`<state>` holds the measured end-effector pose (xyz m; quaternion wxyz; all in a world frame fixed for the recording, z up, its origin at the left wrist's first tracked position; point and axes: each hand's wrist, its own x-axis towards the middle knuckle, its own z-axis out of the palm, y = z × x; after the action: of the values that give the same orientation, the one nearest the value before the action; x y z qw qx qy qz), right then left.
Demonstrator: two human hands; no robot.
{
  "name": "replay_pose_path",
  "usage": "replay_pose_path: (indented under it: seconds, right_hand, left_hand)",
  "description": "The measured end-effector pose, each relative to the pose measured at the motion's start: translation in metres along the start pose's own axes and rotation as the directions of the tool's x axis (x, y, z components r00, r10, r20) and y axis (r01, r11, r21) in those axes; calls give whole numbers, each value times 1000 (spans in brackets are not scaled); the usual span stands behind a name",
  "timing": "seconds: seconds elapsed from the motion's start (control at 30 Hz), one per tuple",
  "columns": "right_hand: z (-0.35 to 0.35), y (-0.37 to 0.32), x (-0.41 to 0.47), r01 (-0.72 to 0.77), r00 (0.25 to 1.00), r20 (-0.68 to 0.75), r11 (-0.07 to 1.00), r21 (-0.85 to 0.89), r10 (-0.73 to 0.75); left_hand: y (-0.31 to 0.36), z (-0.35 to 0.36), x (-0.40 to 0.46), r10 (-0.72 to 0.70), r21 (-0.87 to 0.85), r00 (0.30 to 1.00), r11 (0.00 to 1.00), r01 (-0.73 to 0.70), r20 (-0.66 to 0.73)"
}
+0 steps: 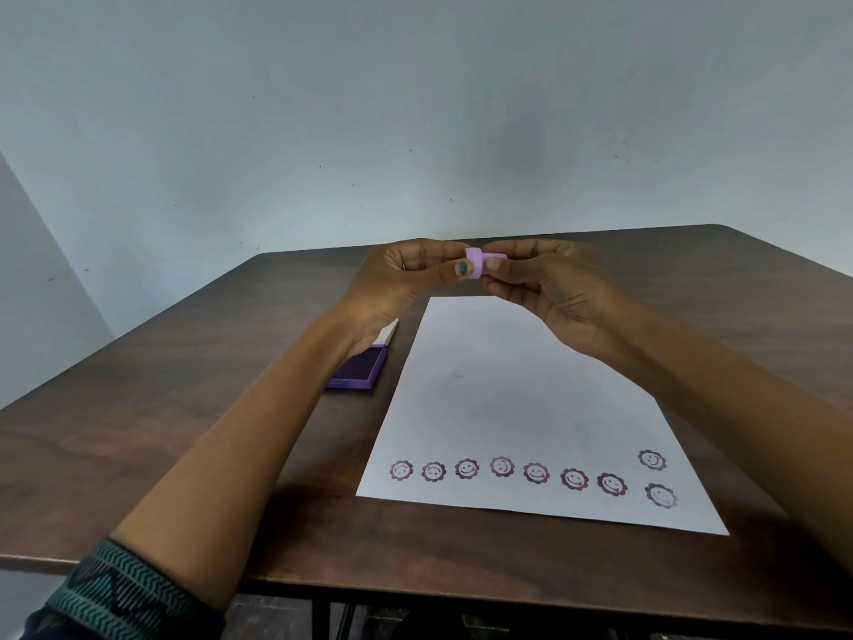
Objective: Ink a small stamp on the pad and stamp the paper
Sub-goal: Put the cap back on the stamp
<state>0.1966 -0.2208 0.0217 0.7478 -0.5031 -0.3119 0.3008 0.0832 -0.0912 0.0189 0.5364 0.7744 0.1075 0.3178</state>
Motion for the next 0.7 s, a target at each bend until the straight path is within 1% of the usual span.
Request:
replay_pose_path:
  seconds: [0.4, 0.57, 0.7]
  right_hand:
    - [1, 1, -2, 14, 1000, -12, 999, -45, -14]
    - [0, 3, -2, 5, 1000, -13, 998, -63, -6]
    - [-1, 2, -1, 6, 1000, -3, 998, -63, -7]
  left_hand:
    - [-3, -3, 2, 2, 15, 1000, 1000, -2, 14]
    - [-2, -3, 1, 6, 18, 999, 1000, -7, 42]
    - [0, -6, 1, -14, 71, 998, 997, 10, 63]
